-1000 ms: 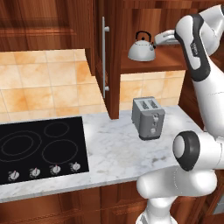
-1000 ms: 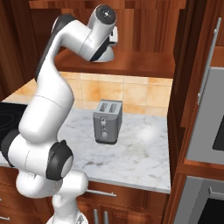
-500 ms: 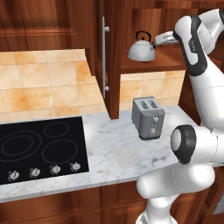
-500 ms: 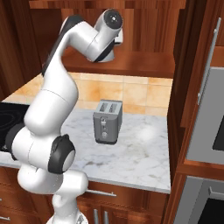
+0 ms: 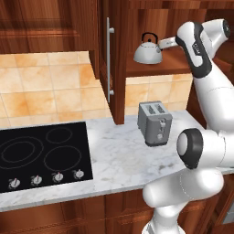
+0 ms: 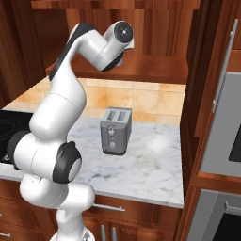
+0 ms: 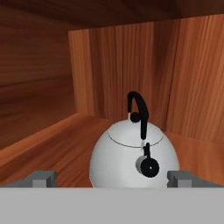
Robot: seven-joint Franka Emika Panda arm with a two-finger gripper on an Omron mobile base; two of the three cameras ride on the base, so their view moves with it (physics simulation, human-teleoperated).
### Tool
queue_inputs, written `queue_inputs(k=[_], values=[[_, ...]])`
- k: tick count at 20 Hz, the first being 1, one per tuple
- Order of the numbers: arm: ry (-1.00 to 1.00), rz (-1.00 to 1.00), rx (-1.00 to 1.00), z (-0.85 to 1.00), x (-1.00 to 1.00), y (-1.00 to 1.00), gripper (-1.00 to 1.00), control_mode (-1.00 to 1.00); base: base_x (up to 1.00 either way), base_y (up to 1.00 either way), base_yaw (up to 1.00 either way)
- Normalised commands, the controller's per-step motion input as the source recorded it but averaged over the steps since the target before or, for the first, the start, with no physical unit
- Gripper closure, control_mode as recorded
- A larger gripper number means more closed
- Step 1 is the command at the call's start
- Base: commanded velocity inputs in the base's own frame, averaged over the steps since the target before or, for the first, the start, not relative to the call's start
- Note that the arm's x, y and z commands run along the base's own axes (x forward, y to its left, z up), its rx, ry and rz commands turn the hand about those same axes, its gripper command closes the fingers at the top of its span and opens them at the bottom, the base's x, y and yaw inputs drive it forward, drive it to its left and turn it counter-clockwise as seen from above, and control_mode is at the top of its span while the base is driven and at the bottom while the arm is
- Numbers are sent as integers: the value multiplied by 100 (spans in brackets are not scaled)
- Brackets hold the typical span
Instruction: Open the cabinet, pick the kettle from the cabinet, and place it in the sink.
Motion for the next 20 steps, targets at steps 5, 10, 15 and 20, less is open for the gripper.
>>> queue_inputs(k=[5,10,15,20], values=[[0,0,0,0,26,-1,-100,-100,0,0,0],[0,0,0,6,27,-3,-100,-100,0,0,0],[0,0,1,2,22,0,-100,-100,0,0,0],[0,-2,2,0,21,0,-100,-100,0,0,0]])
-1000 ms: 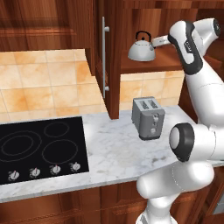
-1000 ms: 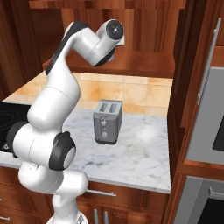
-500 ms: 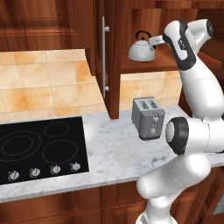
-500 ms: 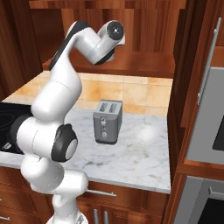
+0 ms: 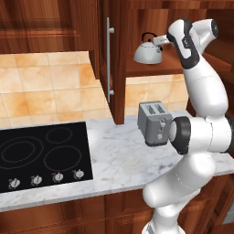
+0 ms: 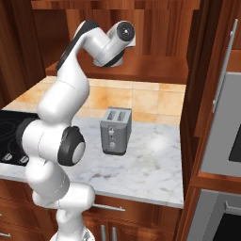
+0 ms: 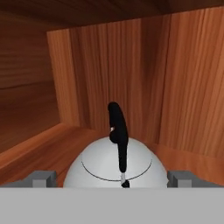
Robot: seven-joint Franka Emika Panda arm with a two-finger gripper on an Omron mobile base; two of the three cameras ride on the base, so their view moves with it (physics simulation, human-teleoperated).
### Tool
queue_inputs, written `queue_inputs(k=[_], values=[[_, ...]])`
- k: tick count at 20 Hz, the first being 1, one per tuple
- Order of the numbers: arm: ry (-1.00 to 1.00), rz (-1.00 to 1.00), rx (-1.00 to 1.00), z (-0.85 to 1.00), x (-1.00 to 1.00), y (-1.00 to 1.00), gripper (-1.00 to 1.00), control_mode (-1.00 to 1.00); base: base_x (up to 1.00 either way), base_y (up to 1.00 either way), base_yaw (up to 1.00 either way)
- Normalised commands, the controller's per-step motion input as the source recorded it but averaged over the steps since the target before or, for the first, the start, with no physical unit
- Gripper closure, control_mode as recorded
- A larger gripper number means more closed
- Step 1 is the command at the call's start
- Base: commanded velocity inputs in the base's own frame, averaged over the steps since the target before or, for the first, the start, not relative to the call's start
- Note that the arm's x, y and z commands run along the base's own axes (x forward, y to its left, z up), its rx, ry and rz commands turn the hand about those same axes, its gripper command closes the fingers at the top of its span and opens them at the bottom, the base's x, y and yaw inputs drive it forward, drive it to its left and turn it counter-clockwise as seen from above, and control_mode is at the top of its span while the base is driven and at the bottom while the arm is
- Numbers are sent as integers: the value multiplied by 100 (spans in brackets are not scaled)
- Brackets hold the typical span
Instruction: Open the cabinet, pick the kettle from the cabinet, and place it in the sink.
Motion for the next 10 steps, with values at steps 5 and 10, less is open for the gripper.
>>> queue_inputs(k=[5,10], values=[[0,-1,4,0,24,1,-100,-100,0,0,0],[1,0,4,0,15,2,-100,-100,0,0,0]])
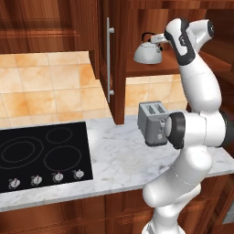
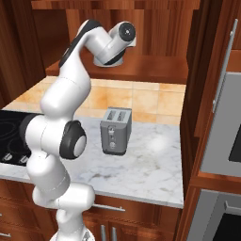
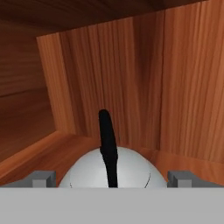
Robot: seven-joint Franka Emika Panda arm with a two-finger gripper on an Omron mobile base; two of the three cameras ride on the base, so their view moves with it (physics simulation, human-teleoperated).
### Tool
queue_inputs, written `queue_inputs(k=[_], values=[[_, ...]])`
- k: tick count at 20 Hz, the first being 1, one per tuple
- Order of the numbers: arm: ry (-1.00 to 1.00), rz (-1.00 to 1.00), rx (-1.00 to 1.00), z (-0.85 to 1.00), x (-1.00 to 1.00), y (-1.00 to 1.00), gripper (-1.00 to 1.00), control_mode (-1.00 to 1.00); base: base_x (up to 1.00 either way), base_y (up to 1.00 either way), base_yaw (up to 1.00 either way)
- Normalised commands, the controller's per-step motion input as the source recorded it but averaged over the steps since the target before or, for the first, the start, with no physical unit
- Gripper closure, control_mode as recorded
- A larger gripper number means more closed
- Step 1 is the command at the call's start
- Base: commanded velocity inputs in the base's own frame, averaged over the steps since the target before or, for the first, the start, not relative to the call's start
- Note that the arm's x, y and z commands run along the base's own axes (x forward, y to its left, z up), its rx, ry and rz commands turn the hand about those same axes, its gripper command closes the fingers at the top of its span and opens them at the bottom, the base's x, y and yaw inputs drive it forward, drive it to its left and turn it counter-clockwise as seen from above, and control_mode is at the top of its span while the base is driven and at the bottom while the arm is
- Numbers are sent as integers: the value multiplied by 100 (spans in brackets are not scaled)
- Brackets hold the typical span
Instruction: Open the cabinet, pick the kettle from the cabinet, and place it in the sink.
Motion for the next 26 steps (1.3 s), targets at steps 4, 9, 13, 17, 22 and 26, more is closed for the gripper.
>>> queue_inputs(k=[4,9,13,17,22,26], values=[[2,0,1,0,16,0,-100,-100,0,0,0],[3,0,0,0,12,0,-100,-100,0,0,0],[0,0,0,0,11,3,-100,-100,0,0,0],[0,0,0,0,10,4,-100,-100,0,0,0],[0,0,0,-7,4,7,-100,-100,0,0,0],[0,-1,0,-12,5,8,-100,-100,0,0,0]])
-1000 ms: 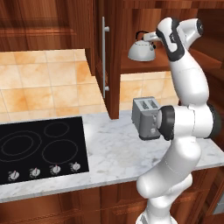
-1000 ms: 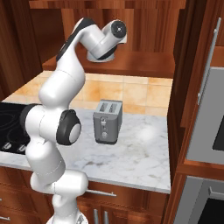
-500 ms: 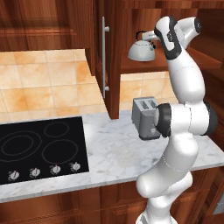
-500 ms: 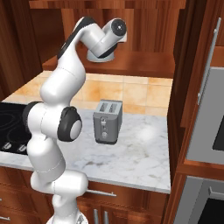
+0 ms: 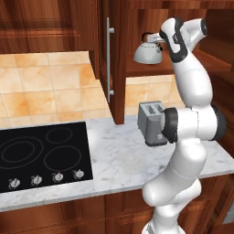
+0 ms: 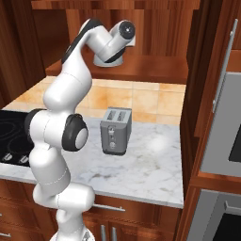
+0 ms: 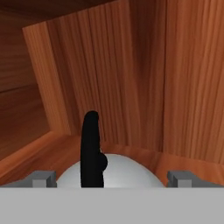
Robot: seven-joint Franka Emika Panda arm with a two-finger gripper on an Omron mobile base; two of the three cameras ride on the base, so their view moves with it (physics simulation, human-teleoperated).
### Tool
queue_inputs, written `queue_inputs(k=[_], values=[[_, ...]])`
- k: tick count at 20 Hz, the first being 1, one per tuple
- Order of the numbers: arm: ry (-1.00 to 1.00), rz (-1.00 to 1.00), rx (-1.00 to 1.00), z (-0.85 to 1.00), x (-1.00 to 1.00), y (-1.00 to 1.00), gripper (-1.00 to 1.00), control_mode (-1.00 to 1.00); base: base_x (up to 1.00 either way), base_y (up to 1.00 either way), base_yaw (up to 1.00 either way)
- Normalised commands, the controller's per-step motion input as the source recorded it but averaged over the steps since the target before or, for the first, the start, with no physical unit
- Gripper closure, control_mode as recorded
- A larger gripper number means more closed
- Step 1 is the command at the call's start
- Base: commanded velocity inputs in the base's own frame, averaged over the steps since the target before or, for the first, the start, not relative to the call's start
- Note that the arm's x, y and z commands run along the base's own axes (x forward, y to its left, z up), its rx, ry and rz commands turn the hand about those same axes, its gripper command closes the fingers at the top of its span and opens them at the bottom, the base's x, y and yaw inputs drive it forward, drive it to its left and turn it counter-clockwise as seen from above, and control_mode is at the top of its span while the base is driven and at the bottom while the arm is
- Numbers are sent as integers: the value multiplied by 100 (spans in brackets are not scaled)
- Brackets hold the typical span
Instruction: Open the cabinet, pick the kettle from the cabinet, and place it in the sink.
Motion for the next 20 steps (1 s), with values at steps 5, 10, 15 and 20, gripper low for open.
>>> queue_inputs(k=[5,10,15,20], values=[[0,-1,0,-8,10,6,-100,-100,0,0,0],[0,0,0,-1,20,1,-100,-100,0,0,0],[0,0,0,-8,4,3,-100,-100,0,0,0],[2,0,0,-11,0,2,100,-100,0,0,0]])
